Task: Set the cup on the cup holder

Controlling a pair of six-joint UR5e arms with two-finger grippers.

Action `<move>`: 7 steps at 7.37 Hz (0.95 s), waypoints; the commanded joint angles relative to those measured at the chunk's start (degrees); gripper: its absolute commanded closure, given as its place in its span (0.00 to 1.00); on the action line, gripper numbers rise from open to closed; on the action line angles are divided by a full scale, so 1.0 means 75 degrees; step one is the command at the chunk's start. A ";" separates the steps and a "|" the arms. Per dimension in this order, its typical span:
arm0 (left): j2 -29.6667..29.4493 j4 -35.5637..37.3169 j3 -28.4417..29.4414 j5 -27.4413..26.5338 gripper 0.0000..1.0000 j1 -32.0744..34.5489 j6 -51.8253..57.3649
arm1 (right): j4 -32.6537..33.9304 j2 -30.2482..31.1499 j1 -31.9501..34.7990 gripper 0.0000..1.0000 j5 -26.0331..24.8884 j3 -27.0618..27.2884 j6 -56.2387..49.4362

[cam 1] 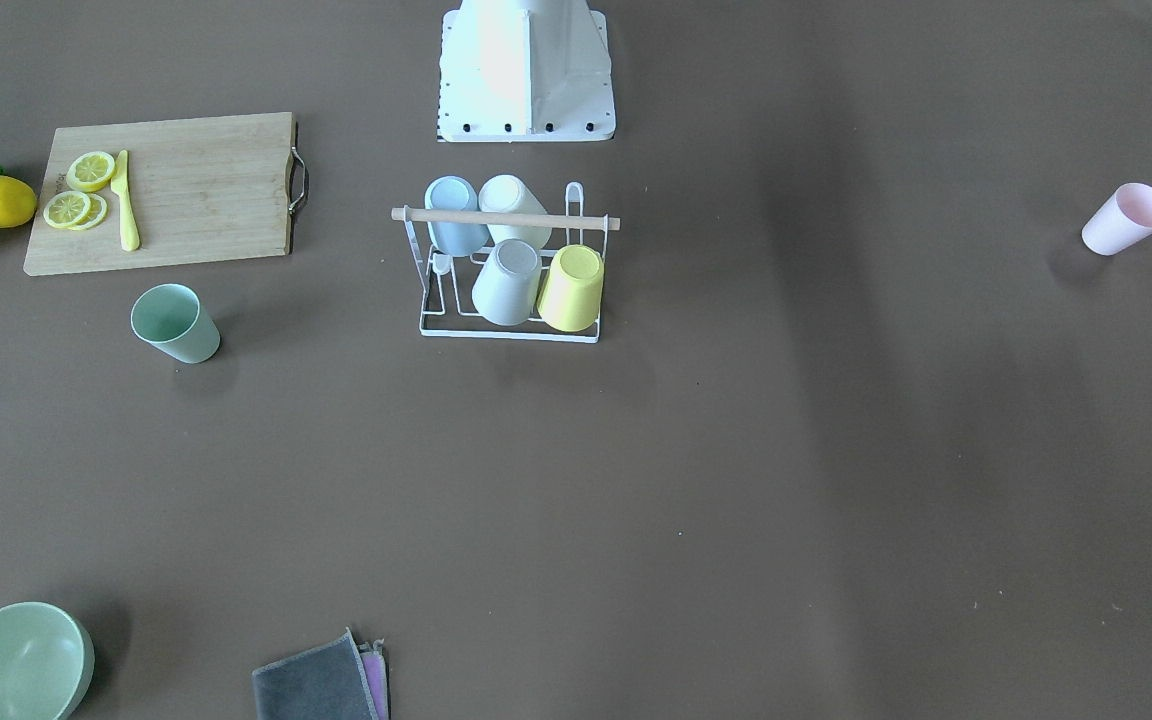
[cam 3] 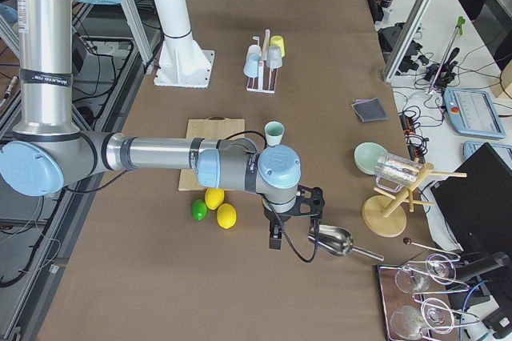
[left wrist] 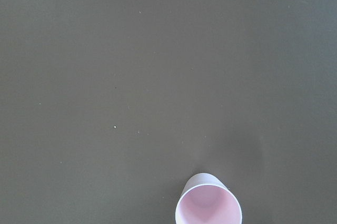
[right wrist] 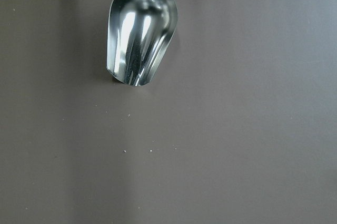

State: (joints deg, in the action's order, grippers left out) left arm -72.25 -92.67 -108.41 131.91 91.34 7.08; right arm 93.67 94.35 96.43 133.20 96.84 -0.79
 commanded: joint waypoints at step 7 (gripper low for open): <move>-0.0174 -0.0827 0.0275 -0.0068 0.01 -0.0341 0.0075 | 0.0003 -0.0006 0.0010 0.00 0.0006 0.0107 -0.0012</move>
State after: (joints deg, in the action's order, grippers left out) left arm -73.38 -97.71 -106.65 131.64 90.36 7.51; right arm 93.69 94.38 96.49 133.29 97.48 -0.87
